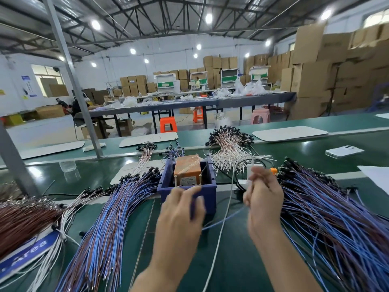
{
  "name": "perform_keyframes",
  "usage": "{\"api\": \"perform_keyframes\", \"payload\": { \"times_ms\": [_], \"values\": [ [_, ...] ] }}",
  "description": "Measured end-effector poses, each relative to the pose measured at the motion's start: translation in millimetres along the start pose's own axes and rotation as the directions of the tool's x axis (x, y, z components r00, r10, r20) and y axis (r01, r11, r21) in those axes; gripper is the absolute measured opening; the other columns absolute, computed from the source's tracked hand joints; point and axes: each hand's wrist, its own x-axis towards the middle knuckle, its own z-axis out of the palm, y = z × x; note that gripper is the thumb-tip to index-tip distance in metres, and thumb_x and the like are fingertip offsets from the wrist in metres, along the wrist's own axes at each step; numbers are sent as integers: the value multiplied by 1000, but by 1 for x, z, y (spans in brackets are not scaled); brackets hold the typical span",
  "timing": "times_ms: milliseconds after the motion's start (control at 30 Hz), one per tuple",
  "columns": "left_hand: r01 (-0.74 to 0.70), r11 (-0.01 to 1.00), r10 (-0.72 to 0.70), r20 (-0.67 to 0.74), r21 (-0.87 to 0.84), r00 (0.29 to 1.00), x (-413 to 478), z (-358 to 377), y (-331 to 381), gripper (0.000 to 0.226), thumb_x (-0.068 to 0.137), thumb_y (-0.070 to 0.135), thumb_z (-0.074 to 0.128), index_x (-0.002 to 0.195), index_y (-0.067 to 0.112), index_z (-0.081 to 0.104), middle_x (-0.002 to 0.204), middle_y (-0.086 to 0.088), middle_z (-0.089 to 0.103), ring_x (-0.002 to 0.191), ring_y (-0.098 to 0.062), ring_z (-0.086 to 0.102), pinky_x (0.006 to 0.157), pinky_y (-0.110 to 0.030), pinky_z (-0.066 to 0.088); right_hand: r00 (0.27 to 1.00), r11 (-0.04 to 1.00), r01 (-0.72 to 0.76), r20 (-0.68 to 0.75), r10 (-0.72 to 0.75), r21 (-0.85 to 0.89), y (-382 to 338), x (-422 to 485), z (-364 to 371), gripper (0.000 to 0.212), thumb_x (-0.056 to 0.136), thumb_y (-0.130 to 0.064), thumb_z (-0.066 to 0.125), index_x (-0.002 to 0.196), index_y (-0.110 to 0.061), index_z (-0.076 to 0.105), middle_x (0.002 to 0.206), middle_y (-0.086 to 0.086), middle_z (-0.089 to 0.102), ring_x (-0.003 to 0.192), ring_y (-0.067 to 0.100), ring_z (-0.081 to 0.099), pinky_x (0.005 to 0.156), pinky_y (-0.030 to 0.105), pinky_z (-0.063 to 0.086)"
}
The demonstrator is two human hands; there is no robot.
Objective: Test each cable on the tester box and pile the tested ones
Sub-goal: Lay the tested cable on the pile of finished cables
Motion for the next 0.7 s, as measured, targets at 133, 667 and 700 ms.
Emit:
{"api": "perform_keyframes", "payload": {
  "times_ms": [133, 667, 700],
  "values": [
    [-331, 944, 325, 170, 9, 930, 38, -8, 47, 21, 102, 34, 54, 116, 22, 66, 99, 6, 64, 91, -18, 62, 76, -34, 51, 975, 990, 128, 178, -135, 50, -48, -9, 31, 54, 93, 13, 36, 73, -26, 68, 65, -6, 57, 37, 7, 28, 37, 20, 24],
    [-65, 717, 3, -90, -694, 996, 126, -21, 151, 17, 105, 26, 50, 96, 18, 62, 75, 7, 68, 57, -2, 59, 53, -16, 45, 791, 731, 539, 549, -270, -418, -114, -6, -21, 27, 108, -33, 40, 106, -32, 67, 66, -7, 58, 51, 9, 50, 50, 18, 39],
    [-16, 711, -41, -64, -703, 997, 129, -13, 150, 19, 105, 25, 50, 95, 17, 63, 76, 6, 67, 55, -2, 57, 52, -17, 45, 808, 709, 535, 524, -271, -458, -114, -3, -31, 28, 108, -34, 40, 102, -36, 68, 62, -7, 51, 51, 7, 45, 49, 18, 36]
  ]
}}
